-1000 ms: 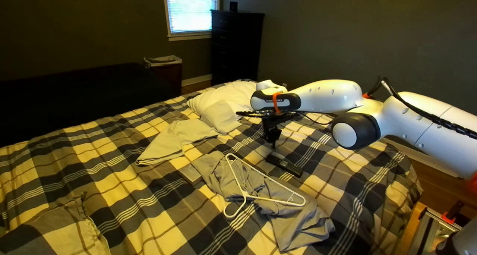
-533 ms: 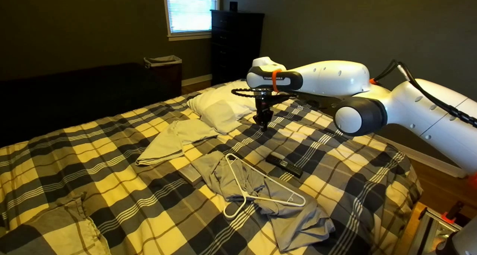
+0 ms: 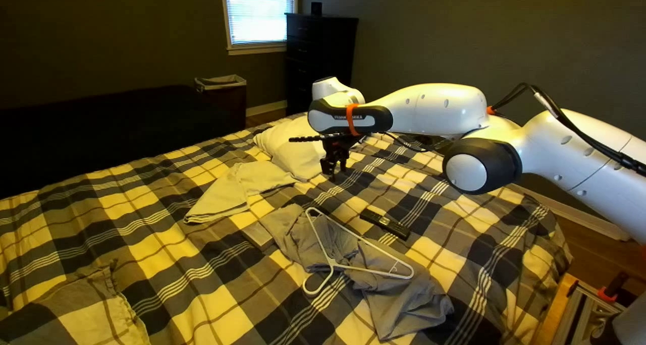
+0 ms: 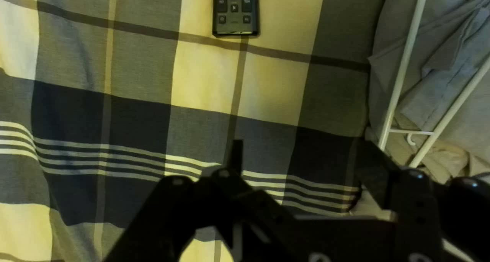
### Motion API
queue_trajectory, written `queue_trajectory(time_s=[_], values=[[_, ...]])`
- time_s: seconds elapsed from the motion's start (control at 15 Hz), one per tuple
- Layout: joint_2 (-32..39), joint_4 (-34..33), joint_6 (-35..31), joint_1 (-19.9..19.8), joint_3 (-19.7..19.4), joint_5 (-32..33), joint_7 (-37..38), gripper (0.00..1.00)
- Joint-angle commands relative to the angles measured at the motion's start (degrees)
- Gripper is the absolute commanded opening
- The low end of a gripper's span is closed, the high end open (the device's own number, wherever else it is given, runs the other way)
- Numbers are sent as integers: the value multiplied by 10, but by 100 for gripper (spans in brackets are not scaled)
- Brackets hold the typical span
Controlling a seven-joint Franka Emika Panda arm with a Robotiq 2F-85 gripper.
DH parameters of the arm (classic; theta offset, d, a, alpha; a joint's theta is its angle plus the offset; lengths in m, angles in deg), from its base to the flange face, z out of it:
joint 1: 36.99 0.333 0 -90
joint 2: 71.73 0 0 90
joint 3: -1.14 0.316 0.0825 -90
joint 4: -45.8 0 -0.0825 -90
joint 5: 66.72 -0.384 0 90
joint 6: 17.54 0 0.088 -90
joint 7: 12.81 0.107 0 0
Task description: Press a button on the remote
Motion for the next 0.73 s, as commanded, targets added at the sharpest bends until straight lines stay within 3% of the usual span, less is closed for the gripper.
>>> queue_trajectory(time_s=[0.0, 0.33, 0.4, 0.67], values=[[-28, 40, -10, 14, -8, 9, 13, 100], [-57, 75, -26, 14, -8, 25, -68, 100], [-26, 27, -4, 15, -7, 14, -35, 100], [-40, 42, -12, 13, -7, 16, -60, 100]])
